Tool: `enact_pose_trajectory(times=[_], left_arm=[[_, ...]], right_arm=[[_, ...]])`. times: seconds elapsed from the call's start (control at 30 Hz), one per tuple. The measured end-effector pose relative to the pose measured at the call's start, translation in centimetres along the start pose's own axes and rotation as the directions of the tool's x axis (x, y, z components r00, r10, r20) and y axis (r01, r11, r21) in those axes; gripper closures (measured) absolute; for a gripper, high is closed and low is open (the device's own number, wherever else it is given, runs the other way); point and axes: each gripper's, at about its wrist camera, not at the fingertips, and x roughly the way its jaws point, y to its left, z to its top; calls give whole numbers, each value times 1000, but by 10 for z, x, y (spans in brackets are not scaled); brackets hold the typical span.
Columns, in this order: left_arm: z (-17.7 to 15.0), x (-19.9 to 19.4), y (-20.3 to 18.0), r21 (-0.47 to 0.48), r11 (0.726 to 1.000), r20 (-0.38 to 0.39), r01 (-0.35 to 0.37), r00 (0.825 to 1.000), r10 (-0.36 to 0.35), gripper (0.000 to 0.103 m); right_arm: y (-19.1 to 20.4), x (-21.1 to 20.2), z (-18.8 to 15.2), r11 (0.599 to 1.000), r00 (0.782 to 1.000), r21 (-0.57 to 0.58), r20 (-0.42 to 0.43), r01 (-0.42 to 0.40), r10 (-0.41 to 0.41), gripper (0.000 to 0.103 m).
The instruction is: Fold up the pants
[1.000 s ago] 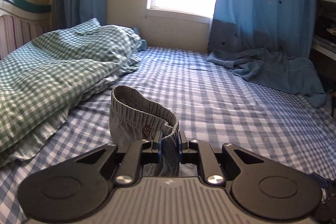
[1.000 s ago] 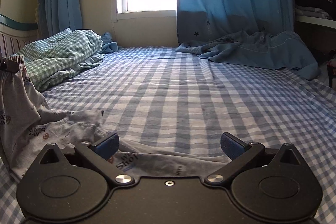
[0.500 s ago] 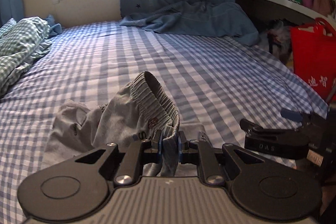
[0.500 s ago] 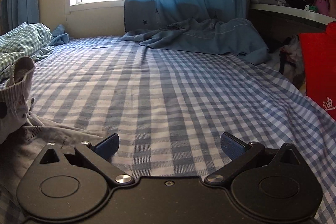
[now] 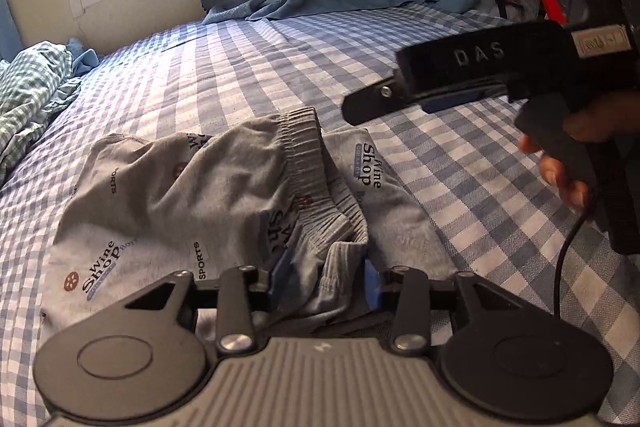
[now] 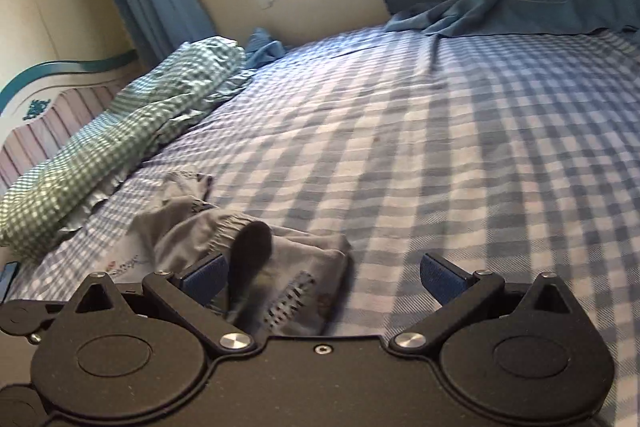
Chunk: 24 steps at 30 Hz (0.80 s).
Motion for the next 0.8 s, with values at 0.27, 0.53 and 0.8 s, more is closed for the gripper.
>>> enact_pose_trajectory(times=[0.27, 0.53, 0.8], left_arm=[[7, 0, 11, -80, 997, -14, 23, 1000, -25, 58], [9, -1, 19, -86, 996, -19, 34, 999, -35, 57], [7, -8, 31, -146, 986, 12, 84, 996, -83, 89]], right_arm=[[22, 43, 31, 988, 986, -42, -77, -151, 148, 5], [31, 56, 26, 984, 981, -49, -110, -169, 163, 19], [29, 52, 20, 988, 986, -53, -92, -146, 141, 72]])
